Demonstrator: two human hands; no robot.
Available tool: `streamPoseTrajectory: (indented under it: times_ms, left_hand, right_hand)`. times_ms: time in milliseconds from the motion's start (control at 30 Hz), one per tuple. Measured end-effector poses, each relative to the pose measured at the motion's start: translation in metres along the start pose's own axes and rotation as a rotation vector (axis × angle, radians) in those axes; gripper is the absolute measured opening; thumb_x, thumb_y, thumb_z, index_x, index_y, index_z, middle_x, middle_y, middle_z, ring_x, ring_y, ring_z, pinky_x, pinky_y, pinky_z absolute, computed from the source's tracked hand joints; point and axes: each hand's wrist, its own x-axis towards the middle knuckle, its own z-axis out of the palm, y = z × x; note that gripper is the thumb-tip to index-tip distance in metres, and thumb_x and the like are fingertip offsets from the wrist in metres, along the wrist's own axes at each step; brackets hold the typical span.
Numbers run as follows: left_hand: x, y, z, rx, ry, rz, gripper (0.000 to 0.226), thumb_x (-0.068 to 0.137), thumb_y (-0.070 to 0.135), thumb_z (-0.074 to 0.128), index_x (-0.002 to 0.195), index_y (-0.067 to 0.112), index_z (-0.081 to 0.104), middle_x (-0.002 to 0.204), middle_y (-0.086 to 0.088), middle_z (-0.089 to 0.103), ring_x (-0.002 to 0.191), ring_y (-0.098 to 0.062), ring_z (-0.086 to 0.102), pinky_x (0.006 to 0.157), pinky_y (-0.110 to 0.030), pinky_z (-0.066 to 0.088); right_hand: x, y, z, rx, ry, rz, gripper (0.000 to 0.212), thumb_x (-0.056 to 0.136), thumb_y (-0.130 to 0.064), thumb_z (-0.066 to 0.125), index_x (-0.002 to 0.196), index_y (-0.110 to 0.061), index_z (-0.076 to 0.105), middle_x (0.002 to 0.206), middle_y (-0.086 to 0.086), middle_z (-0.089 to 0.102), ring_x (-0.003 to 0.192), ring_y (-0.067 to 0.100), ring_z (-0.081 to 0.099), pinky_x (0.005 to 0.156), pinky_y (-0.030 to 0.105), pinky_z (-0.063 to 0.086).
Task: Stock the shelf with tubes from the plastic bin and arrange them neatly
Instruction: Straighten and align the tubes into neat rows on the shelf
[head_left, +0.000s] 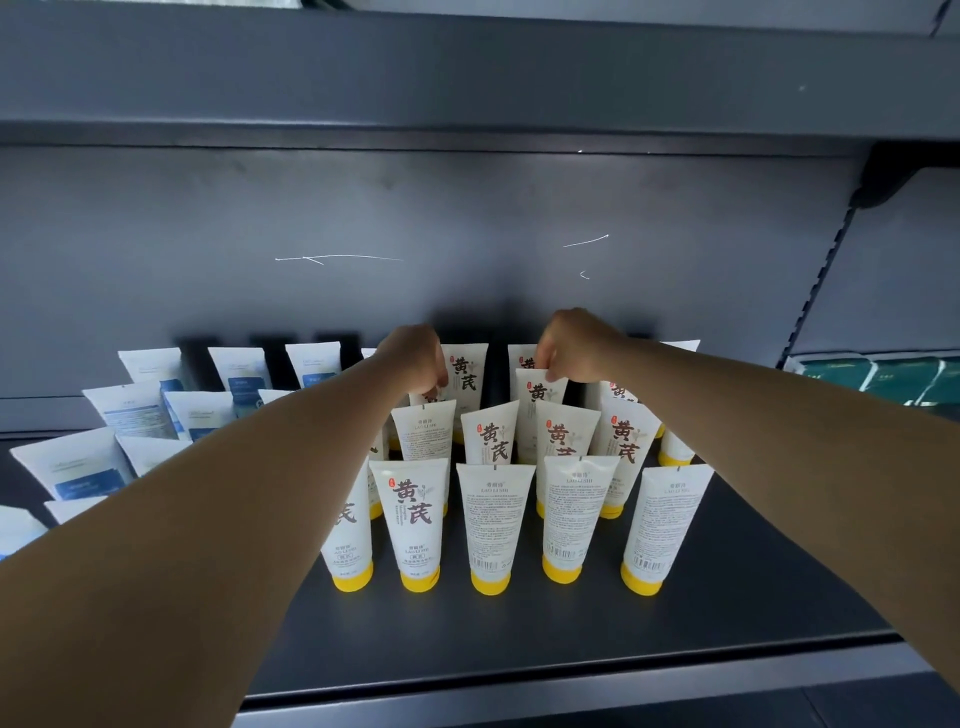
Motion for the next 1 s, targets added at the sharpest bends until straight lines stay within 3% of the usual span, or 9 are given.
streamPoseTrajectory:
  times_ms: [267,400,500,667,833,1000]
  left_hand:
    - [-0.002,0.006,0.006,-0.208,0.115,0.106,0.031,0.082,-0.011,0.058,0.096,0.011,0.075,0.116,-0.007,0.067,0.102,-0.023,0.063,0.084,-0.025,0.046]
    - [0.002,0.012,0.007,-0.234,0.117,0.107,0.032,0.082,-0.011,0.056,0.094,0.012,0.075,0.113,-0.008,0.067,0.097,-0.023,0.064,0.076,-0.023,0.046]
    - [0.005,0.016,0.009,-0.245,0.097,0.117,0.028,0.082,-0.009,0.059,0.09,0.012,0.076,0.112,-0.009,0.067,0.097,-0.023,0.064,0.076,-0.023,0.045]
    - [0.005,0.017,0.009,-0.221,0.089,0.129,0.025,0.077,-0.008,0.06,0.077,0.012,0.075,0.096,-0.007,0.071,0.08,-0.018,0.06,0.07,-0.022,0.041]
    - [0.004,0.016,0.007,-0.231,0.091,0.134,0.019,0.079,-0.005,0.066,0.087,0.009,0.075,0.105,-0.008,0.069,0.098,-0.023,0.063,0.078,-0.022,0.043]
    - [0.002,0.019,0.006,-0.243,0.067,0.124,0.019,0.079,-0.004,0.066,0.091,0.008,0.075,0.11,-0.01,0.068,0.1,-0.025,0.063,0.079,-0.022,0.042]
  right_hand:
    - [0.0,0.002,-0.002,-0.019,-0.002,-0.013,0.023,0.079,-0.004,0.072,0.102,-0.008,0.074,0.105,0.009,0.072,0.096,0.024,0.064,0.08,0.023,0.044]
    - [-0.001,0.002,-0.002,-0.036,0.004,-0.022,0.025,0.079,-0.005,0.072,0.103,-0.008,0.073,0.107,0.009,0.071,0.098,0.024,0.064,0.089,0.029,0.049]
    - [-0.003,0.002,-0.003,-0.031,0.001,-0.028,0.026,0.08,-0.005,0.071,0.106,-0.008,0.073,0.11,0.008,0.07,0.101,0.024,0.064,0.089,0.027,0.047]
    - [-0.004,0.003,-0.004,-0.028,-0.004,-0.031,0.026,0.08,-0.005,0.071,0.106,-0.008,0.072,0.11,0.008,0.07,0.101,0.024,0.063,0.089,0.027,0.046]
    - [-0.004,0.003,-0.004,-0.019,-0.005,-0.022,0.025,0.08,-0.006,0.071,0.105,-0.009,0.073,0.11,0.007,0.07,0.1,0.024,0.063,0.09,0.029,0.048]
    - [-0.005,0.0,-0.005,-0.032,-0.012,-0.024,0.025,0.081,-0.007,0.07,0.106,-0.009,0.072,0.111,0.007,0.069,0.102,0.024,0.063,0.09,0.029,0.047]
